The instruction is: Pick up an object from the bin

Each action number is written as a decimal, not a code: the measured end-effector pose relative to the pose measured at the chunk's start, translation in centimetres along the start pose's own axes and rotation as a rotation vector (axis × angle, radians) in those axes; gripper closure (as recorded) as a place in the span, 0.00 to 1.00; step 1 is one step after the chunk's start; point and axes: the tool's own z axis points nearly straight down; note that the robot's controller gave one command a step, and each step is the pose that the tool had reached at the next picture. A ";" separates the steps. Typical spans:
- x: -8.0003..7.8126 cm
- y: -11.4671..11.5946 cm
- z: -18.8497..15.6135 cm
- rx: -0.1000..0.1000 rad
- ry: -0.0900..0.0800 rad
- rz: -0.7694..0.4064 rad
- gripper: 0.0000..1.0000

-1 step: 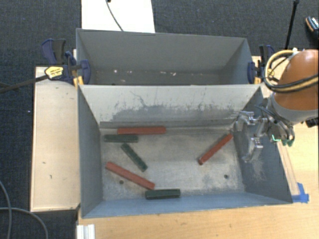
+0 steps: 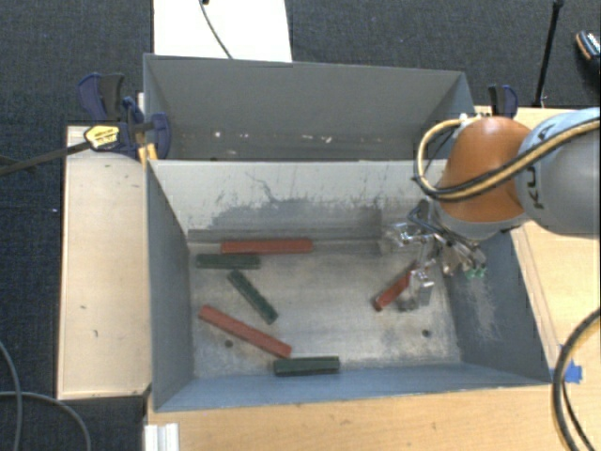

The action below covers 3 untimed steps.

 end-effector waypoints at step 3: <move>-0.1 -0.5 -0.3 0.008 -0.006 -1.028 0.00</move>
Offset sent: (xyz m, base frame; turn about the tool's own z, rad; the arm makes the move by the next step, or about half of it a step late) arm 0.0001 0.0179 0.0323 -0.3870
